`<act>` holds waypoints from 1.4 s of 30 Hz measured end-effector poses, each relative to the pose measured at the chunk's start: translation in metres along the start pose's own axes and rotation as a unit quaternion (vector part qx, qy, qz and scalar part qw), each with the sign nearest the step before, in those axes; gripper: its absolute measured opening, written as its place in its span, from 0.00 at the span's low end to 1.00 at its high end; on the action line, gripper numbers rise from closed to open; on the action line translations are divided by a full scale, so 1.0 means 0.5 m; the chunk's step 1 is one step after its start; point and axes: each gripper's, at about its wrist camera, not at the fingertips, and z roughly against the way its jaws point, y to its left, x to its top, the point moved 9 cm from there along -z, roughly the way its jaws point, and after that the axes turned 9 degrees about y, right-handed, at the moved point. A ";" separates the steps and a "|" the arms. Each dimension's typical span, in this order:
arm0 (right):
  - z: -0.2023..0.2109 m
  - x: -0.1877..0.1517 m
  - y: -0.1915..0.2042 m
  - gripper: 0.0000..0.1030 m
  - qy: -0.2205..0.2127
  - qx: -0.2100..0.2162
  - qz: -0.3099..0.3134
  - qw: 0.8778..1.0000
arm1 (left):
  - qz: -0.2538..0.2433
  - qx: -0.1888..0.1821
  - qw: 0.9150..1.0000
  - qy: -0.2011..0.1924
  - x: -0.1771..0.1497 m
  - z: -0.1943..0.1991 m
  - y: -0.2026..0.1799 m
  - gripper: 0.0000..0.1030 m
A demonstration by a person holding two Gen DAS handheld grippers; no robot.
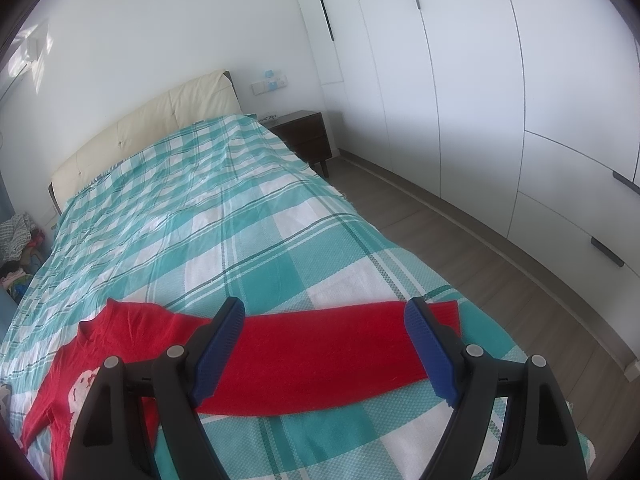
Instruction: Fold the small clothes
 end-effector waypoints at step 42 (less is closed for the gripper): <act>-0.002 0.002 -0.002 0.79 0.000 0.003 0.000 1.000 | -0.007 0.002 1.000 -0.001 -0.006 0.001 -0.009 0.95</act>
